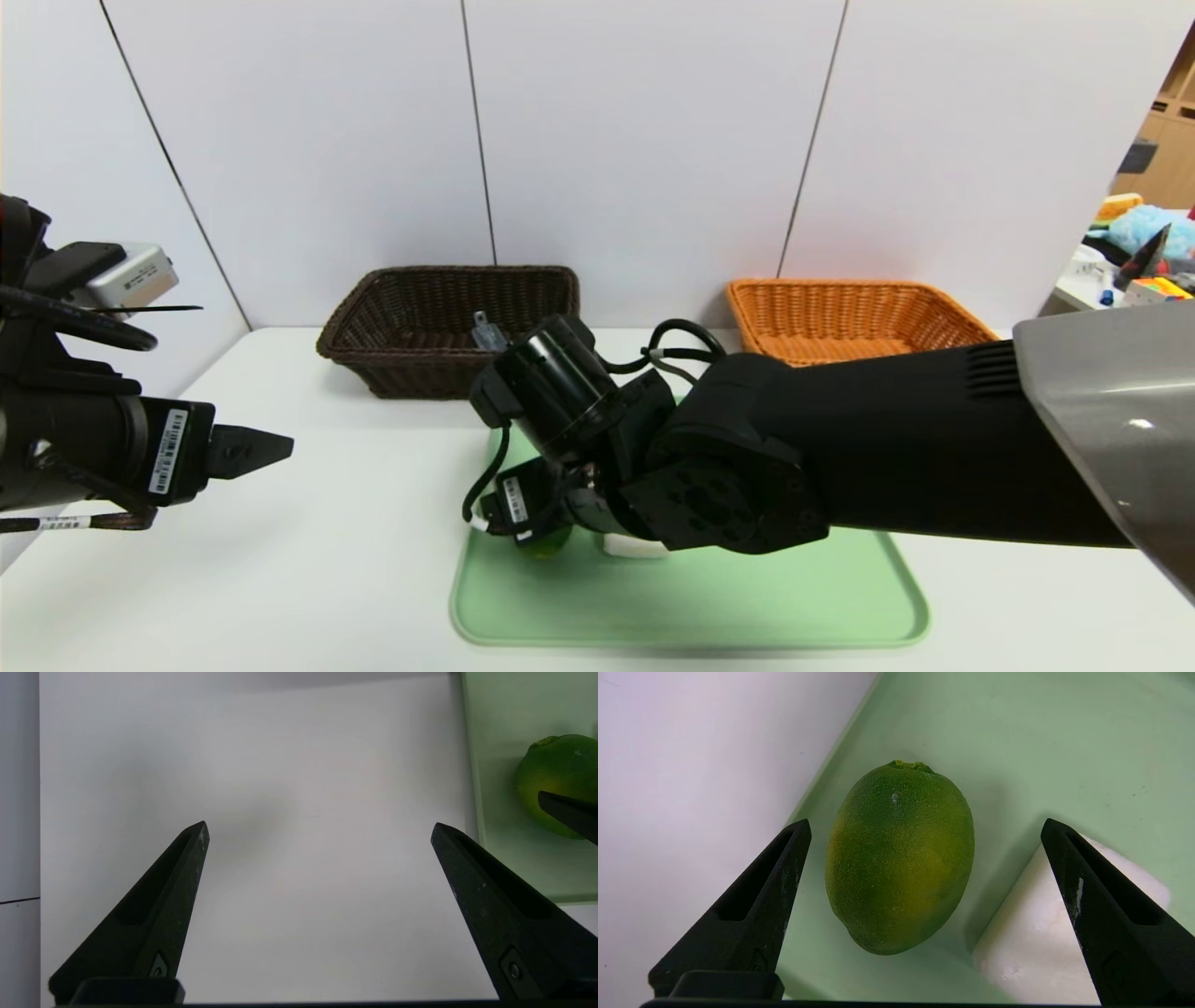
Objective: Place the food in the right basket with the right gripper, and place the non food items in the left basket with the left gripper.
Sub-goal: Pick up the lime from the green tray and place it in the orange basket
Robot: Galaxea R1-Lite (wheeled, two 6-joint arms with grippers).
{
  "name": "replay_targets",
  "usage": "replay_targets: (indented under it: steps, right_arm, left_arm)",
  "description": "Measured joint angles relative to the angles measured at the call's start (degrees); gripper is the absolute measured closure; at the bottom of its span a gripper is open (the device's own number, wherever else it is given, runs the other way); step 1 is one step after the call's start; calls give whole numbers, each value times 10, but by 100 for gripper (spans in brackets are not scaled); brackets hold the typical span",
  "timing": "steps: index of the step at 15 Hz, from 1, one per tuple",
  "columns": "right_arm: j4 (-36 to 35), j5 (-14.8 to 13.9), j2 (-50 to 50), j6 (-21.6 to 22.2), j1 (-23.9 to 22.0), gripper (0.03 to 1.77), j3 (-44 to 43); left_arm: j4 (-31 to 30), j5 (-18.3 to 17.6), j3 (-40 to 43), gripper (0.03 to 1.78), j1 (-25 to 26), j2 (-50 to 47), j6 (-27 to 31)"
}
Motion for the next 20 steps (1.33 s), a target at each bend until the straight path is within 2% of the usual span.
replay_targets:
  steps: [8,11,12,17,20]
  right_arm:
    - [-2,0,23,6,7,10,0]
    - [-4,0,26,6,7,57,0]
    - [-4,0,28,6,7,68,0]
    - [-8,0,25,6,11,76,0]
    - [-18,-13,7,23,-1,76,0]
  left_arm:
    - [0,0,2,12,0,0,-1]
    - [0,-1,2,12,0,0,-1]
    - [0,-1,2,12,0,0,-1]
    - [0,-2,2,12,0,0,-1]
    - [0,-3,2,12,0,0,-2]
